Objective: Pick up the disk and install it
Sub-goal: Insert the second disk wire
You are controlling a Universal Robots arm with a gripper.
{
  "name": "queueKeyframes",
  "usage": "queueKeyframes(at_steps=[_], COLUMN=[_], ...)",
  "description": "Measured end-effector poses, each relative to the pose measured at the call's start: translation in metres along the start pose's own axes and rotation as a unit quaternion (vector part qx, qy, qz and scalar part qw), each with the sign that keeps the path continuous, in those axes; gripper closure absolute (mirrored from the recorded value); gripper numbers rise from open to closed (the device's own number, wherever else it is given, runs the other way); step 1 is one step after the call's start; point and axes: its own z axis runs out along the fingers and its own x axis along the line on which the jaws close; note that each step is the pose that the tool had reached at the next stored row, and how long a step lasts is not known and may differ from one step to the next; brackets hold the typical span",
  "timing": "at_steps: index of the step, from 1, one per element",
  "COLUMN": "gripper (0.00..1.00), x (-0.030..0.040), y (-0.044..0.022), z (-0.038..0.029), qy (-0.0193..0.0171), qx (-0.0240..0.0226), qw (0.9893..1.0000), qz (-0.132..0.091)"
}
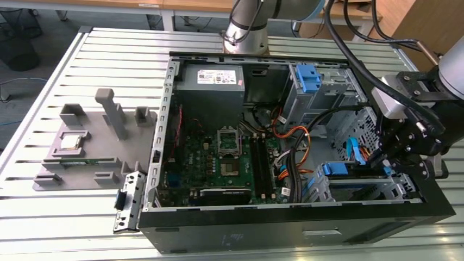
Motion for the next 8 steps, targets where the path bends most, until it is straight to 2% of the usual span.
queueKeyframes(at_steps=[8], gripper=[0.84], x=[0.0002], y=[0.0001], z=[0.0030], qy=[0.0002], qx=[0.0000], qw=[1.0000], qz=[0.000])
